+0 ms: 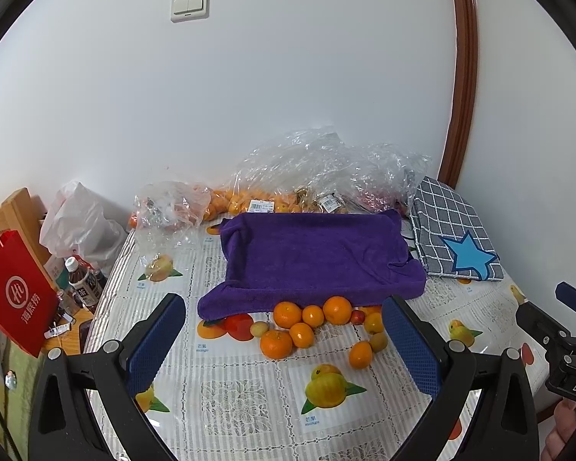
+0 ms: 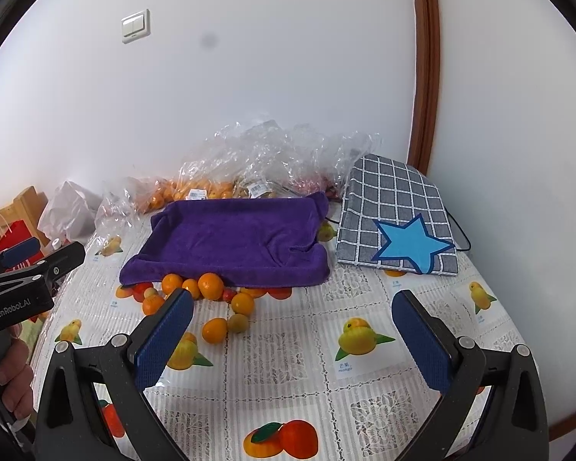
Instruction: Organize fruits
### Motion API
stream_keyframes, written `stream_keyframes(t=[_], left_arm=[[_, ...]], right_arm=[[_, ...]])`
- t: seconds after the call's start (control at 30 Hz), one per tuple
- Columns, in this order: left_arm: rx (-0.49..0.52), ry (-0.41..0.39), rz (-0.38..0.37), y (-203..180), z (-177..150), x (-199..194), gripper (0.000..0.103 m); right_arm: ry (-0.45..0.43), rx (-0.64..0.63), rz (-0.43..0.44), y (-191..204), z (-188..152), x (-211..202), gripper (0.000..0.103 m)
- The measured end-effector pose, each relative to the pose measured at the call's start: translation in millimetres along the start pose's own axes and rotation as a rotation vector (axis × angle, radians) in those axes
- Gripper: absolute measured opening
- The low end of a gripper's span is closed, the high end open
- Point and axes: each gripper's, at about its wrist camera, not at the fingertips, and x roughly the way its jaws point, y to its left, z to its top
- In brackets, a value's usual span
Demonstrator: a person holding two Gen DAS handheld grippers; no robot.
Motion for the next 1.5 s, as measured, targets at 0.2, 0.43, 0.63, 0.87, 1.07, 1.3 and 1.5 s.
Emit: stream_keyframes(t=[0.2, 0.43, 0.63, 0.87, 1.07, 1.3, 1.5], left_arm=[[-0.001, -0.001, 0.001, 0.4, 1.9, -0.8, 0.103], [-0.002, -0.002, 0.0, -0.9, 2.4, -1.2, 0.103], [-0.003, -0.003, 0.0, -0.9, 2.6, -1.1, 0.103], [-0.003, -0.003, -0.001, -0.5, 1.5, -1.5, 0.103], [-0.004, -0.004, -0.001, -0.4, 1.3, -1.6, 0.103], [-0.005, -0.005, -0.003, -0.1, 1.2, -1.6, 0.103], [-0.005, -0.004, -0.004, -1.5, 1.5, -0.8, 0.103]], right_arm=[[0.0, 0.002, 0.0, -0.1, -0.6, 0.3, 0.102], [0.002, 0.003, 0.001, -0.8, 0.1, 0.5, 0.102], [0.0, 0.004, 0.002, 0.3, -0.2, 0.2, 0.102], [-0.003, 0.006, 0.003, 0.0, -0.2, 0.2, 0.102], [-0.004, 0.005, 0.003, 0.0, -0.2, 0.0, 0.102], [-0.01, 0.006, 0.005, 1.0, -0.5, -1.8, 0.102], [-0.015, 0.005, 0.007, 1.2, -0.9, -2.6, 0.102]])
